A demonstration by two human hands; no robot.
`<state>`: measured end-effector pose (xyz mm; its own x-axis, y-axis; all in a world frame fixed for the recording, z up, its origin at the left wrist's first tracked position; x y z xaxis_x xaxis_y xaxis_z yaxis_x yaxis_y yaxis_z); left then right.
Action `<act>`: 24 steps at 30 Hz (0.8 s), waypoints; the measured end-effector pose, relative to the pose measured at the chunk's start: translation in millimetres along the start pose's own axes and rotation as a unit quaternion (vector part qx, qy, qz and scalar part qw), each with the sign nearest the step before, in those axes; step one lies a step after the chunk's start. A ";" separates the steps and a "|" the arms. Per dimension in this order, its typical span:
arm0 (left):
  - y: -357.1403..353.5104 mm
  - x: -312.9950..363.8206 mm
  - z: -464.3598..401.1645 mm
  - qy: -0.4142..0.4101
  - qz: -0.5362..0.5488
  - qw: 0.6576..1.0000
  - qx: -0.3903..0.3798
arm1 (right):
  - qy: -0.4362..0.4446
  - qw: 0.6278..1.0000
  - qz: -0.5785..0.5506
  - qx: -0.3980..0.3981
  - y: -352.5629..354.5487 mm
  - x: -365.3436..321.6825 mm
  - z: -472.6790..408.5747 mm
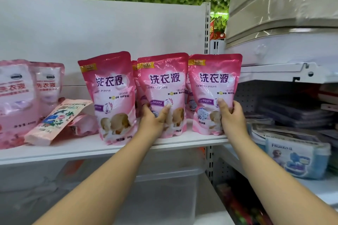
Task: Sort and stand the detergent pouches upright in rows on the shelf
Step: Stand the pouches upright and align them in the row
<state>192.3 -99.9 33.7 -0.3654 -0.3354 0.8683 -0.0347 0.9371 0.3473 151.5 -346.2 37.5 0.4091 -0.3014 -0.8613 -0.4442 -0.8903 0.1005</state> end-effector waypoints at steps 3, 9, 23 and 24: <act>3.7 6.7 18.6 -0.036 -0.052 0.998 0.002 | 0.001 0.996 0.070 0.058 11.2 -5.0 12.5; 78.2 35.7 112.0 -0.207 -0.063 0.962 0.165 | 0.165 0.981 0.077 0.064 -17.4 -67.9 61.8; 123.5 -45.3 36.7 0.055 -0.072 0.994 0.062 | -0.012 0.972 -0.017 -0.233 -197.7 -59.8 92.9; 123.8 -43.7 36.8 0.047 -0.080 0.993 0.071 | -0.018 0.972 -0.024 -0.233 -196.9 -58.6 90.1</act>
<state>169.8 34.4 25.7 -0.2567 -0.4831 0.8371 -0.2179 0.8727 0.4369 143.2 -122.5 23.3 0.3893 -0.2516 -0.8861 -0.0127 -0.9633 0.2680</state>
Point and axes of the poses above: each hand's wrist, its own z-axis away from the middle knuckle, its own y-axis out of the back of the hand, x = y × z, the point moved 10 cm from there along -z, towards the middle knuckle, and after that the axes turned 10 degrees about -x, right-handed, at the moved point
